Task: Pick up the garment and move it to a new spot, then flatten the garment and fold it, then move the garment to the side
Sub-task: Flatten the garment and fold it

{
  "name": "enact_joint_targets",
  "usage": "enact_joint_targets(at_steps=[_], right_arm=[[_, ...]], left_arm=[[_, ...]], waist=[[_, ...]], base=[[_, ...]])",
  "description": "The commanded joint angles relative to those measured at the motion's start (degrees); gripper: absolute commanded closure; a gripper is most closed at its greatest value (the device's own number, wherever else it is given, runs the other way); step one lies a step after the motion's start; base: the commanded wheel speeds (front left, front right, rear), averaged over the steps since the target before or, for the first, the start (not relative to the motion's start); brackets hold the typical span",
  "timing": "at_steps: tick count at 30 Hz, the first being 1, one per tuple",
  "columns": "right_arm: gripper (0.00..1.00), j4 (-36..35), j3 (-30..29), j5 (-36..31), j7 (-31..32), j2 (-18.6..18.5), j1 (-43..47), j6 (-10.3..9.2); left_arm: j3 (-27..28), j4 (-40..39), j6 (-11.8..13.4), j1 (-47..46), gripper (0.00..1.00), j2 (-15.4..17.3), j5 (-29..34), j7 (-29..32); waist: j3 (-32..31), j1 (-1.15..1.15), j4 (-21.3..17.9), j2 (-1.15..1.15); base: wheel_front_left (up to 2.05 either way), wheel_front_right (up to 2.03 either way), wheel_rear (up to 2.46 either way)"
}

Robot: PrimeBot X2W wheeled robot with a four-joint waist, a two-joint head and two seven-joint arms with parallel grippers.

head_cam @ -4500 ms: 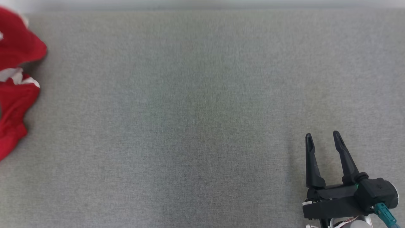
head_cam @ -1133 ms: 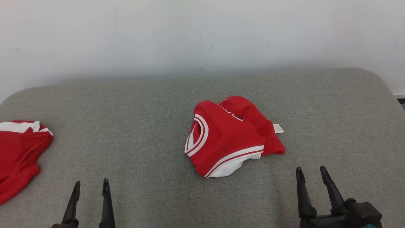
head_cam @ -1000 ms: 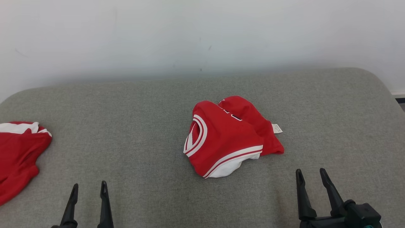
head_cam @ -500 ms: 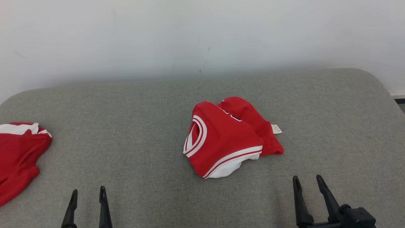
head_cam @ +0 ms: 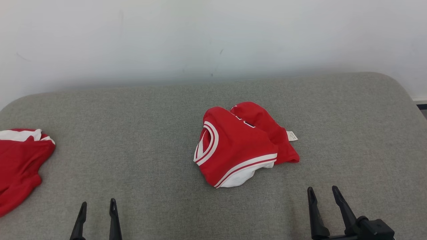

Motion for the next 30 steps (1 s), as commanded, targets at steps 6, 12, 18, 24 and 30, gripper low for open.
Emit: enact_joint_targets(at_steps=[6, 12, 18, 24, 30], right_arm=[[0.00, 0.0, 0.1, 0.2, 0.0, 0.1, 0.4, -0.12], [0.00, -0.1, 0.1, 0.2, 0.0, 0.1, 0.5, -0.12], [0.00, -0.1, 0.1, 0.2, 0.0, 0.1, 0.3, -0.12], [0.00, 0.0, 0.5, 0.2, 0.0, 0.1, -0.2, -0.12], [0.00, -0.1, 0.8, 0.4, 0.0, 0.1, -0.9, -0.12]], left_arm=[[-0.3, -0.2, 0.4, 0.1, 0.00, -0.1, -0.2, -0.2], [-0.1, 0.1, 0.3, -0.1, 0.00, -0.1, -0.1, -0.2], [0.1, 0.4, 0.1, -0.4, 0.00, -0.1, -0.1, -0.2], [0.0, -0.6, 0.0, -1.3, 0.00, -0.1, -0.1, -0.2], [-2.3, -2.3, -0.7, -3.2, 0.00, -0.1, -0.9, -0.2]], waist=[[0.1, 0.00, 0.0, 0.00], [0.2, 0.00, 0.0, 0.00], [0.4, 0.00, 0.0, 0.00], [0.6, 0.00, -0.6, 0.00], [1.6, 0.00, -2.1, 0.00]], base=[[0.00, 0.00, 0.00], [0.00, 0.00, 0.00], [0.00, 0.00, 0.00], [0.00, 0.00, 0.00], [0.00, 0.00, 0.00]])
